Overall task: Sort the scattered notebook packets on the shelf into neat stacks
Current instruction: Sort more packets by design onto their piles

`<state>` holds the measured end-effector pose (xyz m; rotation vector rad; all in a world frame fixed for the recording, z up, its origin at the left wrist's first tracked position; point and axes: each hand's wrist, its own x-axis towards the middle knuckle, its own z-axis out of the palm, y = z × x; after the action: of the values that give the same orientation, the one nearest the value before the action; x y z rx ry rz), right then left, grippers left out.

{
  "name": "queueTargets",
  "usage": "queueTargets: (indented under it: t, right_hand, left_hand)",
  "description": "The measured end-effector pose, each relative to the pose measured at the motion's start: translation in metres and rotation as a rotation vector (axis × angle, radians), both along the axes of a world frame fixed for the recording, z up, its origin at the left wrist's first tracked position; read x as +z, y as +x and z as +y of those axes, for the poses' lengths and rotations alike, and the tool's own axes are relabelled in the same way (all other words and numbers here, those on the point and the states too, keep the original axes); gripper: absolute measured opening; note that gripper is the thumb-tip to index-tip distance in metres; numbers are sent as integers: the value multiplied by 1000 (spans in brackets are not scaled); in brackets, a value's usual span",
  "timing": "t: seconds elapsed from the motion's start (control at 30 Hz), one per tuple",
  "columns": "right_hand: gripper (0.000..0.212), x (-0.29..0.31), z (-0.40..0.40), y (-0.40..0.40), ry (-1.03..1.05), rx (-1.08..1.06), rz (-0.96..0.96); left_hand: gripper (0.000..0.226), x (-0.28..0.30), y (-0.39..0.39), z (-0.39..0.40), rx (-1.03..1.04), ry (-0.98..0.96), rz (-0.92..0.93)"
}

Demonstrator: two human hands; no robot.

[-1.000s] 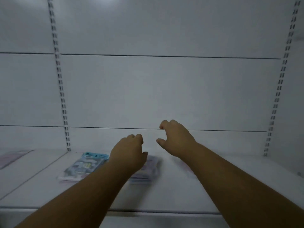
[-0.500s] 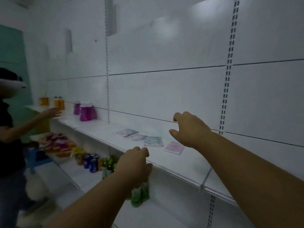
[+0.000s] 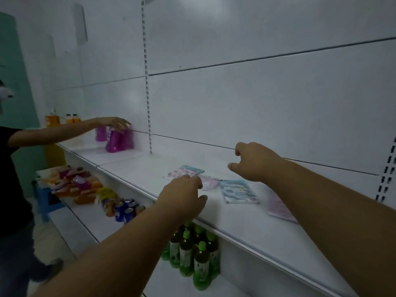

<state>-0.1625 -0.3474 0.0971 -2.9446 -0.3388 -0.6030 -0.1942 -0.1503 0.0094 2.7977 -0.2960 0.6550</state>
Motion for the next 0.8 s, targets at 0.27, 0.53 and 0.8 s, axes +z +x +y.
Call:
queueTargets:
  t: [0.27, 0.53, 0.8]
  right_hand:
    - [53, -41, 18, 61, -16, -144, 125]
    - [43, -71, 39, 80, 23, -448, 476]
    - [77, -73, 41, 74, 219, -677, 244]
  left_hand:
    - [34, -11, 104, 10, -125, 21, -11]
    - [51, -16, 181, 9, -232, 355, 80]
    - [69, -21, 196, 6, -290, 373, 127]
